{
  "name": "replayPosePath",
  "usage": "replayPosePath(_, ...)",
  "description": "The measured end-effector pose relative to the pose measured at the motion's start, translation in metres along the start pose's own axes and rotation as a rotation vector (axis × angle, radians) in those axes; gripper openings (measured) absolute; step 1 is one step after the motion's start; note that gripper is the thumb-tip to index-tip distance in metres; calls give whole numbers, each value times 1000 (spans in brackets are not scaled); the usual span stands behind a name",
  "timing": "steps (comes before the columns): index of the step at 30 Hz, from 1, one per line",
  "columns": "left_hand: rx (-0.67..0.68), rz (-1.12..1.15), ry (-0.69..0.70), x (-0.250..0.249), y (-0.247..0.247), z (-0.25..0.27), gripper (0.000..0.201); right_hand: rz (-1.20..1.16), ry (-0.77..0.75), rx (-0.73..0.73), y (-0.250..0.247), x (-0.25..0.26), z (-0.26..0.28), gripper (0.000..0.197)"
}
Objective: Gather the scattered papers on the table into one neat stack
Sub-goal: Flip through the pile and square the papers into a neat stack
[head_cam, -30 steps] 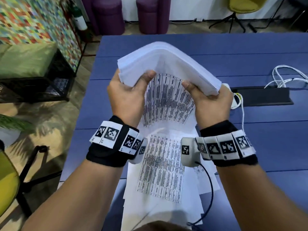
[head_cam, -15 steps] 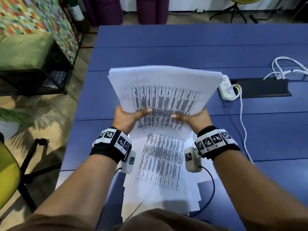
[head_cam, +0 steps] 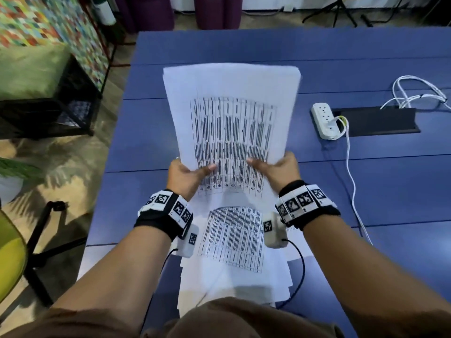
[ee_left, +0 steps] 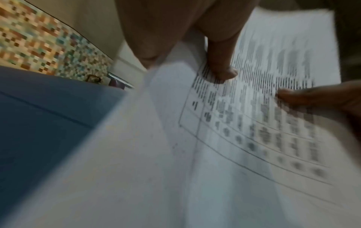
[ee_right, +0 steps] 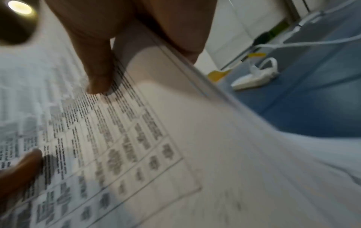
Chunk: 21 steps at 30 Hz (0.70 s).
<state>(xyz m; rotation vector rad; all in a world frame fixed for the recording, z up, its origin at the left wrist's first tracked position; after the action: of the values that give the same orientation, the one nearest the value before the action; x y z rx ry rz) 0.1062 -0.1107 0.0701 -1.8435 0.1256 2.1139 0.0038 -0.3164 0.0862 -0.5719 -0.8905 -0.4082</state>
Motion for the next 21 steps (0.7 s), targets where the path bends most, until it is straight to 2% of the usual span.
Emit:
replayPosePath(1, 9, -14, 9, 0, -4, -4, 73, 4, -63, 6, 0, 12, 4, 51)
replayPosePath(2, 4, -17, 6, -1, -11, -8, 74, -6, -133, 27, 0, 23, 8, 37)
replayPosePath(4, -1, 37, 24, -14, -25, 0, 41, -93, -216, 65, -4, 34, 13, 18)
replayPosePath(5, -2, 43, 32, -14, -34, 5, 23, -172, -179, 93, -7, 27, 13, 22)
replayPosePath(6, -32, 23, 31, -13, -45, 12, 16, -251, -126, 120, -10, 13, 10, 27)
replayPosePath(7, -60, 32, 29, -9, -56, 22, 16, -250, -75, 88, -14, -8, 5, 26)
replayPosePath(9, -131, 27, 13, 11, -84, 36, 16, 38, 10, -73, -21, -61, -4, 18)
replayPosePath(10, -150, 11, -8, 21, -95, 45, 17, 218, 72, -141, -23, -89, -6, 26)
replayPosePath(12, -183, -35, -68, 44, -116, 59, 25, 417, 184, -231, -19, -128, 3, 56)
replayPosePath(14, -224, -57, -145, 62, -127, 75, 50, 566, 248, -311, -7, -141, 21, 85)
replayPosePath(16, -242, -37, -211, 76, -133, 85, 68, 714, 267, -344, 10, -141, 35, 101)
replayPosePath(18, -257, -32, -280, 92, -135, 90, 60, 760, 291, -364, 22, -141, 36, 110)
replayPosePath(21, -266, 51, -360, 112, -133, 98, 47, 691, 376, -334, 31, -137, 28, 112)
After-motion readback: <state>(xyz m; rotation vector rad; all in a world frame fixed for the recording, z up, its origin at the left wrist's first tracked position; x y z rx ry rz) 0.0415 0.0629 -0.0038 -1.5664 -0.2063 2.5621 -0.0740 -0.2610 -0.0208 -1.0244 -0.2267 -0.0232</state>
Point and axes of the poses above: each hand's wrist, its own z-axis away from the middle knuckle, its own y-axis out of the palm, x = y × z, the point moved 5 cm from there along -z, towards the middle knuckle, and after that the axes turned 10 degrees about y, right-handed, at the moved point
